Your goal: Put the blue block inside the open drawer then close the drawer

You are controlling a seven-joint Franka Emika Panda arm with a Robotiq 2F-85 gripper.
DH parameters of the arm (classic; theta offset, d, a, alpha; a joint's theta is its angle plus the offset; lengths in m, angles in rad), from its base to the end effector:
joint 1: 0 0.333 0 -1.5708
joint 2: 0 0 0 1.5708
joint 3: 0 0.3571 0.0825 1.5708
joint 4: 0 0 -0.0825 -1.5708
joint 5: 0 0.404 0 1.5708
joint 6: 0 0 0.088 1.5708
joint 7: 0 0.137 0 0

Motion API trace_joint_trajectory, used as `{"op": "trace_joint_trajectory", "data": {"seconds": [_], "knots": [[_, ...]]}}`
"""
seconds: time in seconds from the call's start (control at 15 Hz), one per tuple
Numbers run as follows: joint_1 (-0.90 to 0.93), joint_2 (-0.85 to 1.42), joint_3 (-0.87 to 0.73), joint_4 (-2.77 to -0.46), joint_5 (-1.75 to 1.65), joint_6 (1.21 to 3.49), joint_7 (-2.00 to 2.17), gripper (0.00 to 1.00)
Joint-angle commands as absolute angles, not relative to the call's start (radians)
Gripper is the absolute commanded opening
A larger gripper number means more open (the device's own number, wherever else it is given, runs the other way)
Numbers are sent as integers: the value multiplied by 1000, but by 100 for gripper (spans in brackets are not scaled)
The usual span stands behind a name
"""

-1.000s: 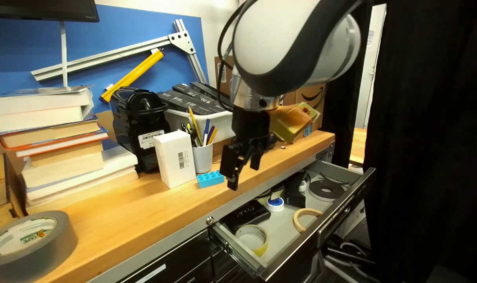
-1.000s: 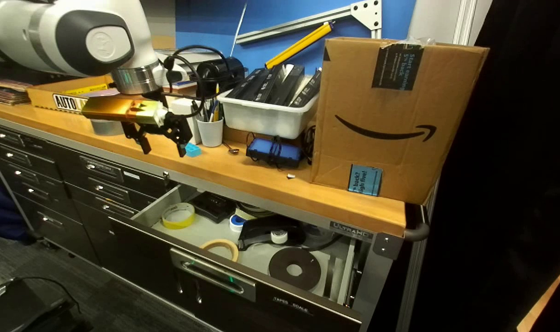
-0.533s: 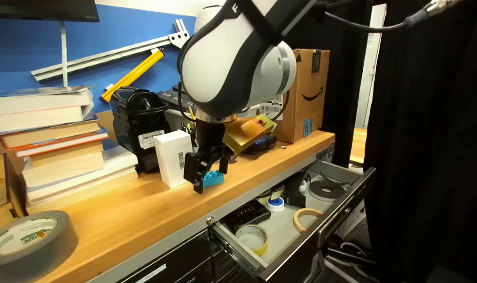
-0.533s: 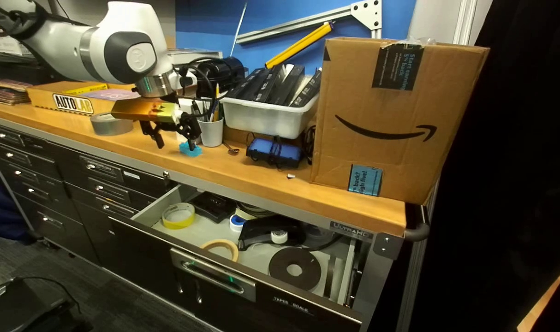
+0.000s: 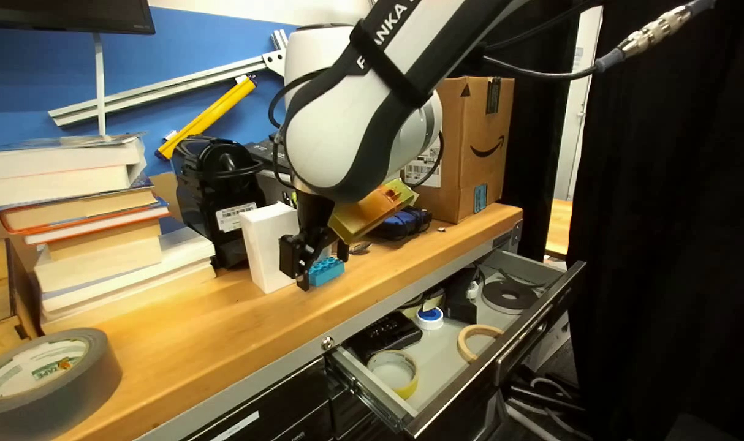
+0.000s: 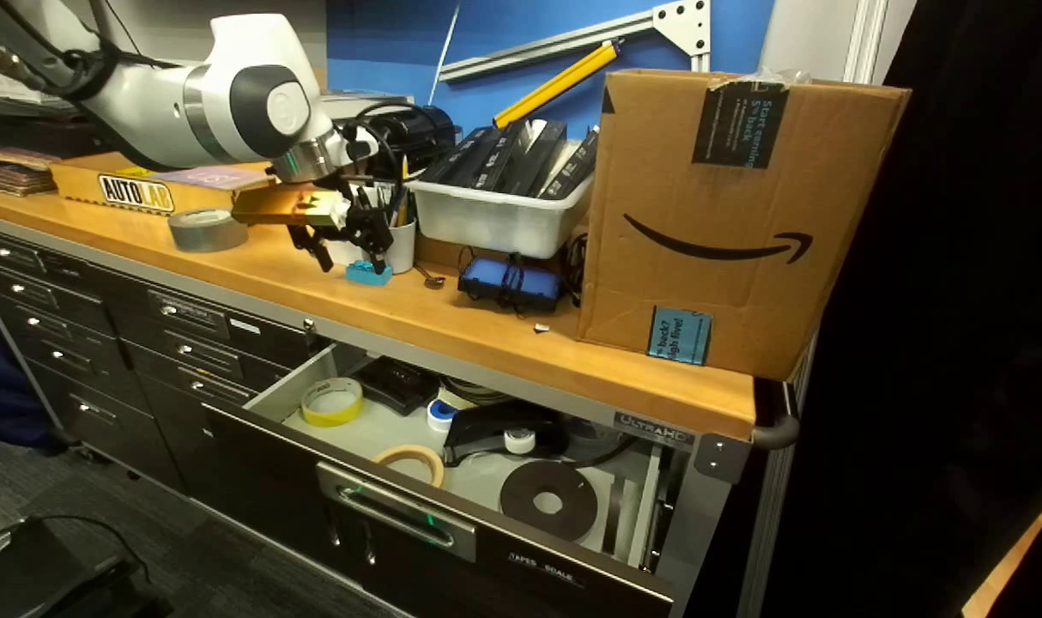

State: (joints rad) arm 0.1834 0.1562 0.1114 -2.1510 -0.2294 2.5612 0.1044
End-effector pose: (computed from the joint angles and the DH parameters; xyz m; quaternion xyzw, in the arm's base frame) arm 0.5854 0.1762 0.3528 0.9735 0.1785 0.1376 0.0395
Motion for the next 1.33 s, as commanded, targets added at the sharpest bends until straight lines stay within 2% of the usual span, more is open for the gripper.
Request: {"op": "trace_joint_trajectory", "data": {"seconds": [0.0, 0.67, 0.73, 0.8, 0.87, 1.0, 1.27], "knots": [[184, 190, 104, -2109, -242, 2566, 138, 100], [184, 251, 75, -2049, -247, 2558, 161, 100], [184, 255, 75, -2047, -240, 2555, 156, 75], [184, 253, 76, -2047, -234, 2553, 152, 74], [185, 243, 76, -2054, -236, 2551, 154, 68], [180, 198, 81, -2091, -221, 2535, 140, 51], [148, 59, 84, -2234, -178, 2415, 86, 46]]}}
